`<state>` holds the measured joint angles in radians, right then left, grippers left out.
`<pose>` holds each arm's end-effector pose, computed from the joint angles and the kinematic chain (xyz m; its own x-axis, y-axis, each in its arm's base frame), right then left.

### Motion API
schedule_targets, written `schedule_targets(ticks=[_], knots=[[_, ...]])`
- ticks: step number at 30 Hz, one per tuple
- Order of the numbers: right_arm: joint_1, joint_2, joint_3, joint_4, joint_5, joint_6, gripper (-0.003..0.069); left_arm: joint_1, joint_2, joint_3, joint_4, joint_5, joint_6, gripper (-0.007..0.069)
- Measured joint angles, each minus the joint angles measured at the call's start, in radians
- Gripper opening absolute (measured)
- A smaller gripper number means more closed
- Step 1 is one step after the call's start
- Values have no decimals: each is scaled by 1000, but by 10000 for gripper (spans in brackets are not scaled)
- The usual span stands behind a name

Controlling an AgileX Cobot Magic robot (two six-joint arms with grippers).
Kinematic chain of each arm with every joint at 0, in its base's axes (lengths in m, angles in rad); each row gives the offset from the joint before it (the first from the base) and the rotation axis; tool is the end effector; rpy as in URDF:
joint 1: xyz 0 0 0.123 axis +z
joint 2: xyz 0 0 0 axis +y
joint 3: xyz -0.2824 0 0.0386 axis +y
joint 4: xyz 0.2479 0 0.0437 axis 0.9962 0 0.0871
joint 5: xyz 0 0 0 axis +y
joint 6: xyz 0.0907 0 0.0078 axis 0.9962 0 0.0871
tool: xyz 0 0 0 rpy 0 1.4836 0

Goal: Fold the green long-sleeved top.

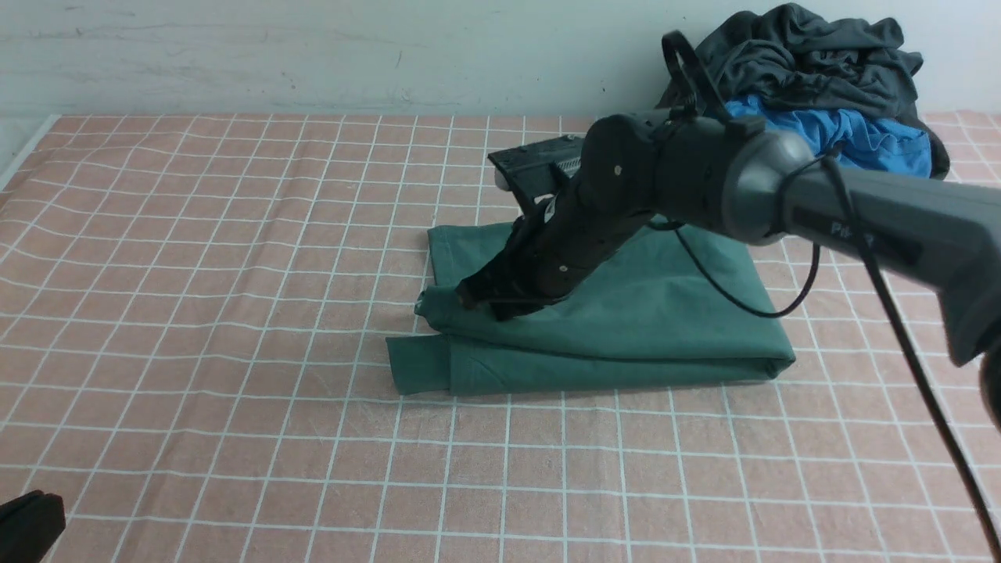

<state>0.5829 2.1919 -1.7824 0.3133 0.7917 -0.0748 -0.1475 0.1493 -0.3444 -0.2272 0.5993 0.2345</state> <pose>0.3910 0.2818 0.1928 -0.8240 -0.3698 -0.4293 -0.5051 0.8226 0.2610 0.0451 -0.0184 0.2669 -0.2845 0.0882 -0.9546 0.2790 0.9603 0.0056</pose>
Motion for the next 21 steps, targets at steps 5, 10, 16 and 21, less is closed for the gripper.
schedule_targets(ticks=[5, 10, 16, 21], knots=[[62, 12, 0, 58, -58, -29, -11, 0, 0, 6, 0, -11, 0, -3], [80, 19, 0, 36, -80, -33, -13, 0, 0, 6, 0, -22, 0, -3], [82, -114, 4, -118, 16, -30, -13, 0, 0, 6, 23, -22, 0, -3], [82, -419, 3, -339, 176, 14, -13, -13, 0, 6, 67, -22, 1, -3]])
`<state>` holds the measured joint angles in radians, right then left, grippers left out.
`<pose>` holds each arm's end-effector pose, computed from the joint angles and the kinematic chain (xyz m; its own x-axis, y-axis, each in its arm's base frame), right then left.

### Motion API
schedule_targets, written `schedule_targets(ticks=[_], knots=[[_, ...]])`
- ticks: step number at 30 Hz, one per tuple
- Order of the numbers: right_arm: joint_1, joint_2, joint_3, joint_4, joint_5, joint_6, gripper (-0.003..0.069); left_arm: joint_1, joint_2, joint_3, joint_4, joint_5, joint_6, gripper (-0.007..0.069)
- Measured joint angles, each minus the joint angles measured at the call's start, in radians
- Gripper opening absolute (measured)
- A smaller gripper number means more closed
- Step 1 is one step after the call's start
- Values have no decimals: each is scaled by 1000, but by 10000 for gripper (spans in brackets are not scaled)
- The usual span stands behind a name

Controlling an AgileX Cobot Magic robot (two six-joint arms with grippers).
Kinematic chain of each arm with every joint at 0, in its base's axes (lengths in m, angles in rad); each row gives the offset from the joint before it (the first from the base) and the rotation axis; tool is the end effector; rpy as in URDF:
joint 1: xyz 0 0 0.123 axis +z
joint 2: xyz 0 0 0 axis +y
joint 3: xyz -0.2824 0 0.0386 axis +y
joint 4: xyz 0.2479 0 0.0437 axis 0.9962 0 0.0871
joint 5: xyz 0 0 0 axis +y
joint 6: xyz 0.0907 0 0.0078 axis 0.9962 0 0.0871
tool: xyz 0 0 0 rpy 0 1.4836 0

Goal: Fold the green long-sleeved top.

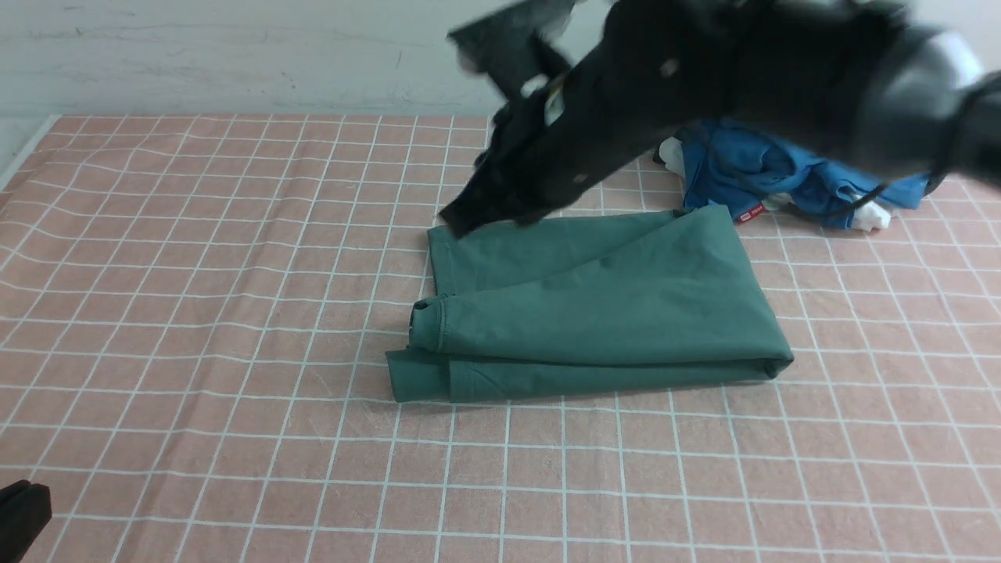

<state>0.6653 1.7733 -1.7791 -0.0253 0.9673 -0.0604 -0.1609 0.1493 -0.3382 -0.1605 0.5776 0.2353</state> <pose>0.3163 0.2458 0.3671 -0.5564 -0.5315 -0.6387 -0.6500 0.7572 -0.0639 0.0466 -0.0156 0.2661 -0.2618 0.1437 -0.9544 0.2696 0.9604 0.0707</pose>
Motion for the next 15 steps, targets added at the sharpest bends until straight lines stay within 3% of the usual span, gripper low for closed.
schedule_targets(ticks=[4, 8, 14, 15], knots=[[0, -246, 58, -113, 86, 37, -13, -3, 0, 0, 4, 0, 0, -3], [0, -494, 286, -138, 17, 60, -13, -3, 0, 0, 4, 0, 0, -3], [0, -816, 795, -139, -358, 154, -13, -3, 0, 0, 4, -1, 0, -3], [0, -883, 953, -139, -522, 187, -13, -3, 0, 0, 4, -1, 0, -3]])
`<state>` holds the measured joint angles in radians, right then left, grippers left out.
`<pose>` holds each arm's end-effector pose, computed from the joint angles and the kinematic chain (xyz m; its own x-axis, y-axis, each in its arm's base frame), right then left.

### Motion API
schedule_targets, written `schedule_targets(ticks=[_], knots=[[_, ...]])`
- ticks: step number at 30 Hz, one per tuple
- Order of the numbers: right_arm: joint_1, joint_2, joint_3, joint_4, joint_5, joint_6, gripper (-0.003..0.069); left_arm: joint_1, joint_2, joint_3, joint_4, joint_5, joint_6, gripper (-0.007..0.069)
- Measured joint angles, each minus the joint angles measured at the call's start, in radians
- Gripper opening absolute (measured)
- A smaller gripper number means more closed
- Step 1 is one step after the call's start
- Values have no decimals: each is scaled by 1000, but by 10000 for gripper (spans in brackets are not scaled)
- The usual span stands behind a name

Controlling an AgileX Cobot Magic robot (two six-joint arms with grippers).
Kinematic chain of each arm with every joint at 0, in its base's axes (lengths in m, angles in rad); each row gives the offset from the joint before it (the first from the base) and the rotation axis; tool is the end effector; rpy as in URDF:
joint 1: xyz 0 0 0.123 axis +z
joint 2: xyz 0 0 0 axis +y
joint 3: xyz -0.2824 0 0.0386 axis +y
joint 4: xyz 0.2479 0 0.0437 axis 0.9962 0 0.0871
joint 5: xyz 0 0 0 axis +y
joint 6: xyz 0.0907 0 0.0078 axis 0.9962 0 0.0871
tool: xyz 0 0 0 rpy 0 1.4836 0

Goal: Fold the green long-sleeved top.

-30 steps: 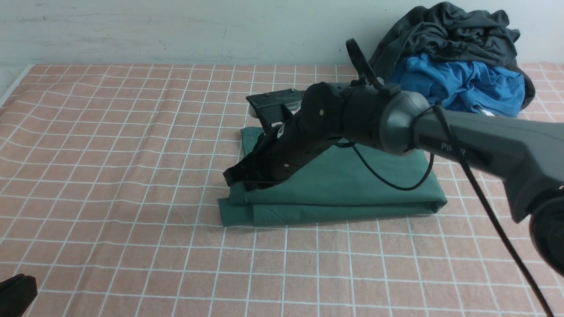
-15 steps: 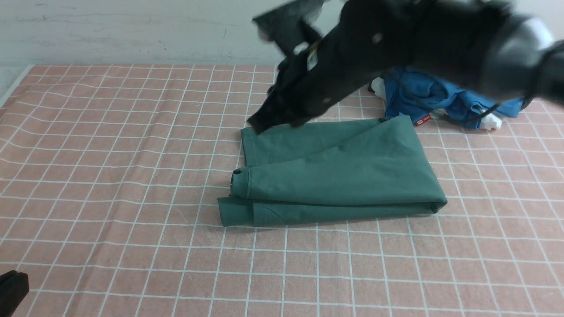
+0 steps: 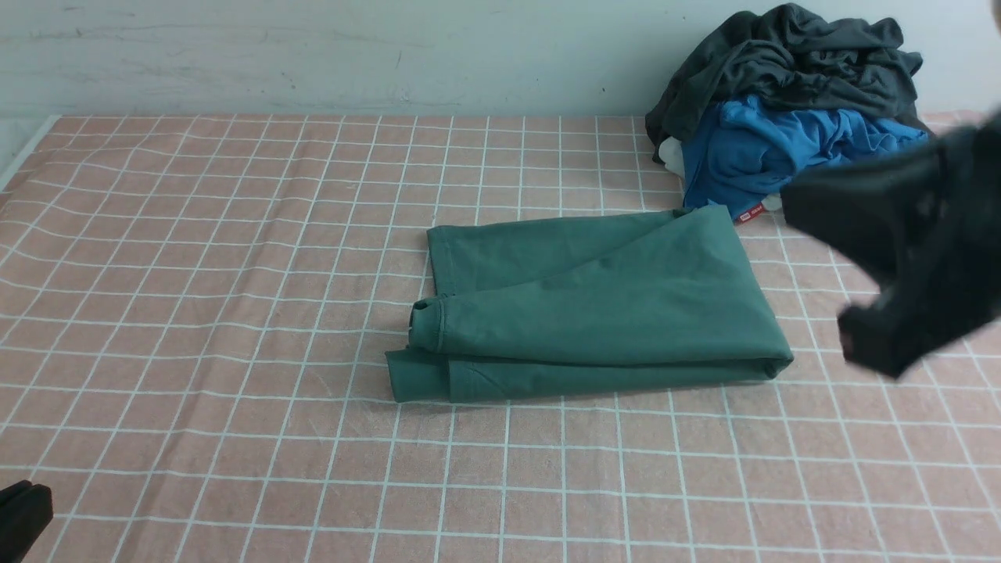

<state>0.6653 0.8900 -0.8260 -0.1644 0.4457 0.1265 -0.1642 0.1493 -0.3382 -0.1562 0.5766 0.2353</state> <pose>0.1498 0.1094 0.3576 -0.3063 -0.2683 -0.9134 -0.5719 0.8189 -0.0488 0.0466 -0.0156 0.2662 -0.2600 0.1480 -0.9542 0.2714 0.9596 0.0749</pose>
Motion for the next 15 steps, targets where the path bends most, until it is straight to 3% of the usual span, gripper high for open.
schedule_targets(ticks=[3, 9, 12, 15], knots=[[0, -134, 329, -5, -373, 67, -13, 0, 0, 0, 0, 0, 0, -3], [0, -207, 721, -31, -1030, 101, -13, 0, 0, 0, 0, 0, 0, -3], [0, -210, 829, -46, -1215, 102, -13, 0, 0, 0, 0, 0, 0, -3], [0, -215, 848, -34, -1213, 82, -13, 0, 0, 0, 1, 0, 0, -3]])
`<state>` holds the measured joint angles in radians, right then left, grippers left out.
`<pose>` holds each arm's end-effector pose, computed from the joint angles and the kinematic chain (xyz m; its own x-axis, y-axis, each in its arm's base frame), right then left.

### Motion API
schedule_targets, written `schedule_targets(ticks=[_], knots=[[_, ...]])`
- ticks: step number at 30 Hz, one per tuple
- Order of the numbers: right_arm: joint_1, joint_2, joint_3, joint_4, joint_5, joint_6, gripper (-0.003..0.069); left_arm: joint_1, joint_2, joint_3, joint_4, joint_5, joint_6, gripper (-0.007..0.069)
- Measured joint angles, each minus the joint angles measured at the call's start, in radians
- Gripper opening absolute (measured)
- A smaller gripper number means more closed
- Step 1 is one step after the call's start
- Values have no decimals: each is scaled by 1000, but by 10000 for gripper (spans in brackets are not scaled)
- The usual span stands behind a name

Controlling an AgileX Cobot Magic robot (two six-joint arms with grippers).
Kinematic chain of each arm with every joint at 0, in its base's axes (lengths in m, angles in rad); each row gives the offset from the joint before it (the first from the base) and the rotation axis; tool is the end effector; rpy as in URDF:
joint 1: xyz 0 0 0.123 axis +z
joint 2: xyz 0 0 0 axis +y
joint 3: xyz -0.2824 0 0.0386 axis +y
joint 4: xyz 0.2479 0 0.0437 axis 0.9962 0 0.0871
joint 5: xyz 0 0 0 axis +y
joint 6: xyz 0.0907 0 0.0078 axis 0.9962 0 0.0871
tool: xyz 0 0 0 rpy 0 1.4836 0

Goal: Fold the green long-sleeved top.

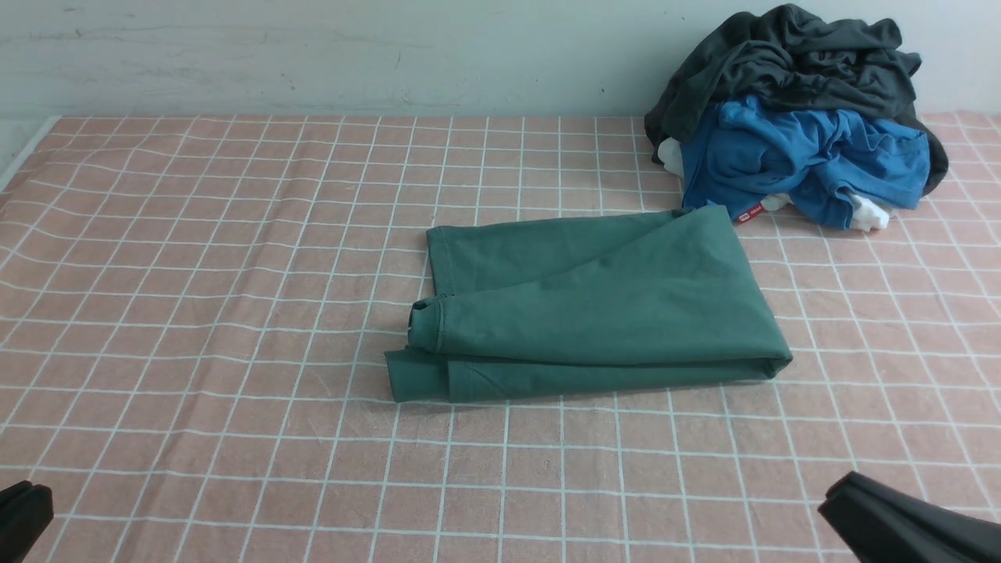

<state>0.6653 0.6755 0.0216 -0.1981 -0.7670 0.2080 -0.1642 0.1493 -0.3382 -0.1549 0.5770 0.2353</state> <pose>0.0797 0.0783 0.2172 0.0689 0.1352 -0.9884 -0.7237 0.6887 0.0437 0.0466 -0.0155 0.2661 -0.2602 0.1491 -0.9540 0.2711 0.9595 0.0761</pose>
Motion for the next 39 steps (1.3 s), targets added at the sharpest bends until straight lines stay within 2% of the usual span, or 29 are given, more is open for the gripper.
schedule_targets(ticks=[5, 8, 11, 12, 13, 15, 20, 21, 23, 26, 30, 39], knots=[[1, -76, 3, 110, 218, -60, -13, -1, 0, 0, 1, 2, 0, -3], [-2, -226, 3, 222, 428, -124, -13, -1, 0, 0, -1, 6, 0, -3], [-53, -394, 3, 301, 632, -208, -13, -1, 0, 0, -1, 9, 0, -3], [-96, -456, 3, 330, 702, -244, -13, -1, 0, 0, -1, 10, 0, -3], [-105, -480, 3, 333, 728, -251, -13, -1, 0, 0, -1, 10, 0, -3], [-233, -625, 3, 354, 869, -326, -13, -1, 0, 0, -1, 16, -1, -3], [-521, -685, 3, 349, 987, -375, -13, -1, -1, 0, -1, 26, -1, -3], [-533, -686, 3, 347, 994, -375, -13, -1, -1, 0, -1, 26, -1, -3], [-675, -686, 3, 328, 1044, -375, -10, -1, -1, 0, 0, 26, -1, -3], [-755, -686, 3, 321, 1111, -376, -10, -1, -1, 0, 0, 26, -1, -3], [-768, -686, 2, 316, 1123, -387, -10, -1, -1, 0, 0, 29, -1, -3], [-676, -686, 2, 316, 1124, -388, -10, -1, -1, 0, 0, 48, -3, -3]])
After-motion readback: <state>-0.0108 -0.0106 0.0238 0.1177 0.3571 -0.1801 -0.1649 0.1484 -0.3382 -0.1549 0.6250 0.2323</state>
